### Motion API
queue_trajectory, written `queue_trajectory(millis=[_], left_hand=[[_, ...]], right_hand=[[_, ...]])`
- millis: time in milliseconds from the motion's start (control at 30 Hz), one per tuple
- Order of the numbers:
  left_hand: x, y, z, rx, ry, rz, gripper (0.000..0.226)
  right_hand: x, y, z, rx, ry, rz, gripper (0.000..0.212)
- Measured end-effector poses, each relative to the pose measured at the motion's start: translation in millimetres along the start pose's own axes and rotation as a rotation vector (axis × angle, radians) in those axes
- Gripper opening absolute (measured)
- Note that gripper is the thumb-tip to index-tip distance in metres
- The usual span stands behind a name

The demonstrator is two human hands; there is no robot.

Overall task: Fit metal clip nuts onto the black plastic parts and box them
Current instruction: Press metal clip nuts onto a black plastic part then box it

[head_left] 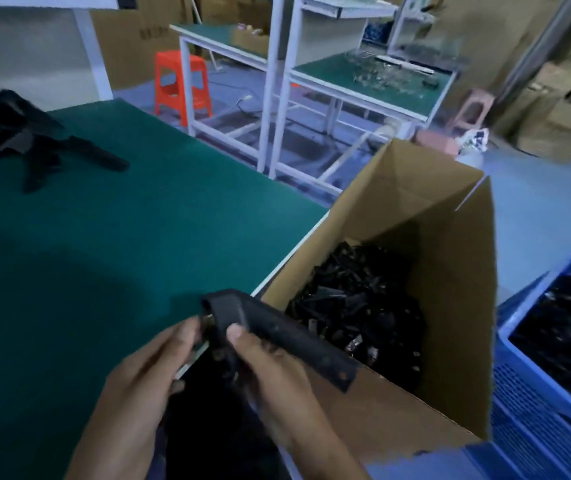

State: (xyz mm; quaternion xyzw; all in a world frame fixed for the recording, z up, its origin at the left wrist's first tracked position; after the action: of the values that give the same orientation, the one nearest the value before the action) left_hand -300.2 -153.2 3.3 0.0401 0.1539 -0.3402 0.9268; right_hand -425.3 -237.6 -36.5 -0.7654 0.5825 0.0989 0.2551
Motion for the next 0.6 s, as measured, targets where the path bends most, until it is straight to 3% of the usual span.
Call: queue_trajectory(millis=[100, 167, 233, 333, 433, 600], left_hand=[[-8, 5, 5, 0.082, -0.109, -0.021, 0.027], [-8, 18, 5, 0.125, -0.133, -0.004, 0.024], [-6, 28, 6, 0.183, -0.16, -0.005, 0.033], [1, 45, 10, 0.203, -0.204, 0.079, 0.032], [17, 80, 17, 0.21, -0.237, 0.242, 0.021], [37, 171, 29, 0.393, -0.269, 0.502, 0.015]], right_hand=[[26, 50, -47, 0.393, -0.006, 0.253, 0.05], [43, 81, -68, 0.69, -0.097, 0.366, 0.062], [53, 98, -70, 0.726, -0.134, 0.398, 0.069], [54, 75, -49, 0.454, -0.016, 0.347, 0.044], [42, 9, -20, 0.235, 0.105, 0.139, 0.017], [17, -105, 21, -0.187, 0.299, -0.243, 0.016]])
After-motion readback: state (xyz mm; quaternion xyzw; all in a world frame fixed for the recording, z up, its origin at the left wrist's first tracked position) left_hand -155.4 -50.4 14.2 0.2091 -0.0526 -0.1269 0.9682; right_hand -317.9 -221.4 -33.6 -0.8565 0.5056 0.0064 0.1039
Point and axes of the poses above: each hand's wrist, its own x-axis towards the middle knuckle, its own y-axis out of the back of the hand, z = x × y, the point moved 2 cm from there along x, towards the middle knuckle, and after that the axes turned 13 degrees about z, right-handed, at the moved point
